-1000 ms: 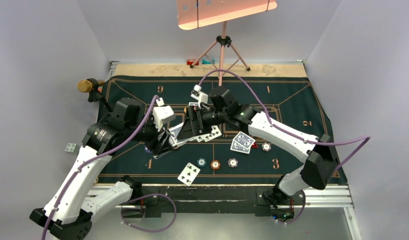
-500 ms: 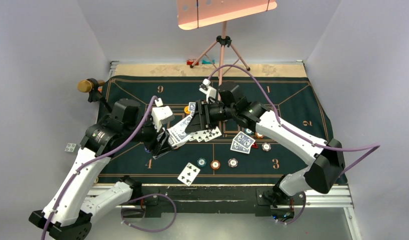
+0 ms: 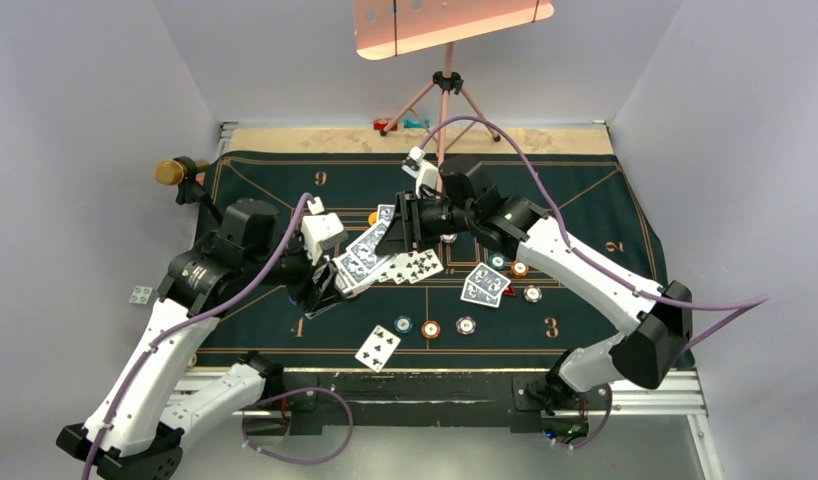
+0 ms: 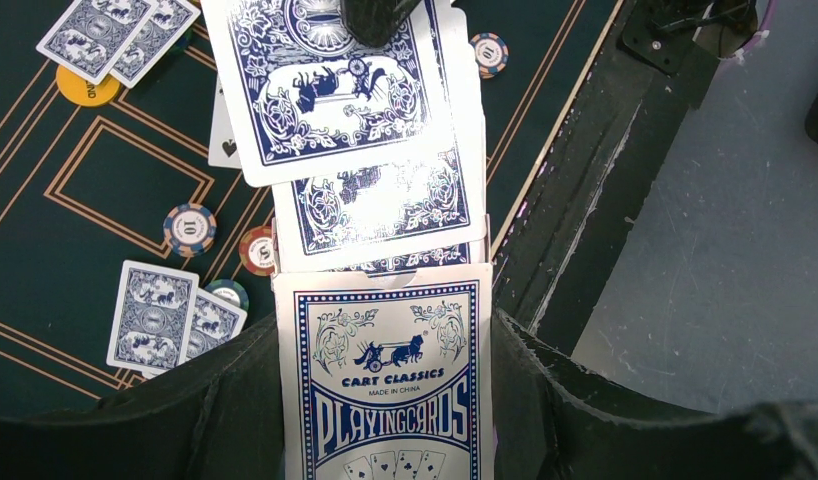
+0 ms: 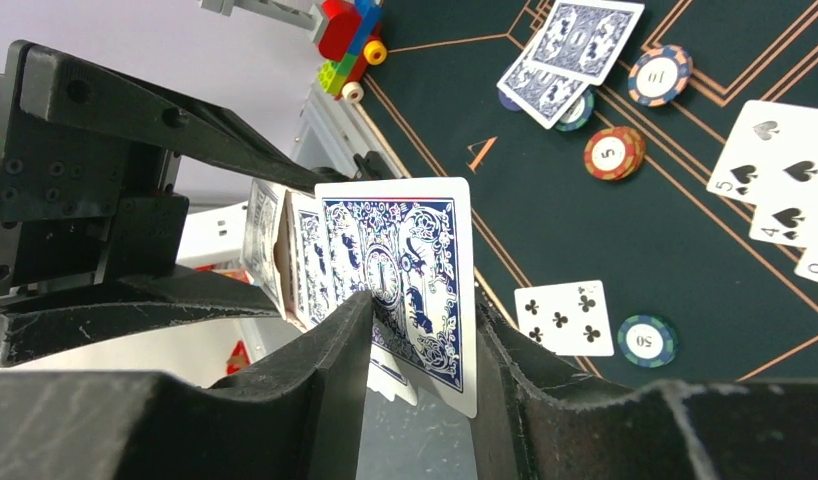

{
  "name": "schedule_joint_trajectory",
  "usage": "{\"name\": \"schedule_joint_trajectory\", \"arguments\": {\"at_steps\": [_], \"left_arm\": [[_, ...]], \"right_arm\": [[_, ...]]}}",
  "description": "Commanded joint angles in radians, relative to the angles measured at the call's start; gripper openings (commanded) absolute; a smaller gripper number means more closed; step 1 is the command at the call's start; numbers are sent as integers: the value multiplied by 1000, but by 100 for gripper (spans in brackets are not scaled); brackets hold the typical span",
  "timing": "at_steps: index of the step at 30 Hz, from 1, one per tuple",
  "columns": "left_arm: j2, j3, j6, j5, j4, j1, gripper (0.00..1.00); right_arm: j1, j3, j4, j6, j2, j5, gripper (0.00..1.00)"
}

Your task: Distribute texas hold em gaming equipment

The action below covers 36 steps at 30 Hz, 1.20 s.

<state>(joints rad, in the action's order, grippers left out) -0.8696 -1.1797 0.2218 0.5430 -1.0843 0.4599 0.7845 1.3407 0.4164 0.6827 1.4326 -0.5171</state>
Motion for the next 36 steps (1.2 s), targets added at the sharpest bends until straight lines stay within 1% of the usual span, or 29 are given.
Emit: {"name": "schedule_joint_trajectory", "arguments": {"at_steps": [1, 7, 14, 21, 28, 32, 36], "left_arm": [[18, -23, -13, 26, 40, -7, 0], [17, -23, -15, 29, 39, -6, 0], [21, -17, -16, 29, 40, -6, 0], [22, -17, -13, 29, 42, -6, 0], [26, -16, -15, 30, 39, -6, 0], [32, -9, -13, 29, 38, -6, 0], [34, -6, -14, 31, 37, -6, 0]], "right_arm": [[-2, 65, 52, -57, -43, 68, 40], [-2, 77, 80, -76, -48, 125, 34], [-2, 69, 71, -60, -83, 199, 19], [-15, 75, 54, -40, -120, 233, 19], [-36, 49, 13, -14, -144, 202, 20], [-69, 39, 6, -2, -193, 231, 14], [-143, 14, 1, 18, -248, 258, 9]]}}
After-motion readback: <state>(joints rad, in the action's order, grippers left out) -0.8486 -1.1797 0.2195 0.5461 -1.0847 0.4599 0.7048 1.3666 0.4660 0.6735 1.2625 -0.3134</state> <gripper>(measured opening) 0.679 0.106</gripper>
